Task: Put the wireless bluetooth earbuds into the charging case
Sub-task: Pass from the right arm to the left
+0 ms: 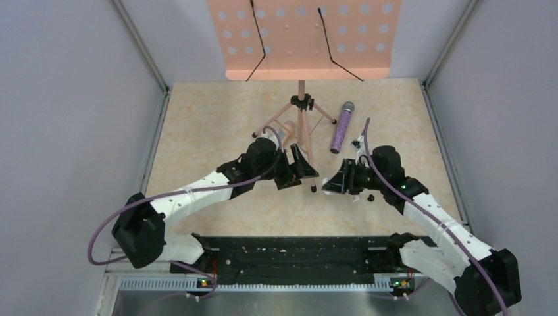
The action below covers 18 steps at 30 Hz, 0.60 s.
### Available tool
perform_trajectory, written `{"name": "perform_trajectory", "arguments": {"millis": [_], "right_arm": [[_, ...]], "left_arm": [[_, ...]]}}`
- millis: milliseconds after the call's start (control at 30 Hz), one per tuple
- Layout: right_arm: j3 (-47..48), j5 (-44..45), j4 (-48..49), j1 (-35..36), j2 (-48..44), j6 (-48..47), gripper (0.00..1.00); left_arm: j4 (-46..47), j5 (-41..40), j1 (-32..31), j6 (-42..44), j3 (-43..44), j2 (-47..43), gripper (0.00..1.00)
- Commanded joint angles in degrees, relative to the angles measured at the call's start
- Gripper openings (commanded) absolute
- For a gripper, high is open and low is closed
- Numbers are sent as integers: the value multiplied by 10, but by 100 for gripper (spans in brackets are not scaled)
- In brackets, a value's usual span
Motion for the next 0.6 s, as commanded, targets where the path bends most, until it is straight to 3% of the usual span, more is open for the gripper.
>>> {"name": "perform_trajectory", "arguments": {"millis": [0, 367, 567], "right_arm": [[-11, 6, 52, 24, -9, -37, 40], [0, 29, 37, 62, -7, -82, 40], [-1, 32, 43, 65, -3, -80, 41]], "left_arm": [[93, 66, -1, -100, -11, 37, 92], [118, 106, -4, -108, -6, 90, 79], [110, 127, -8, -90, -4, 106, 79]]}}
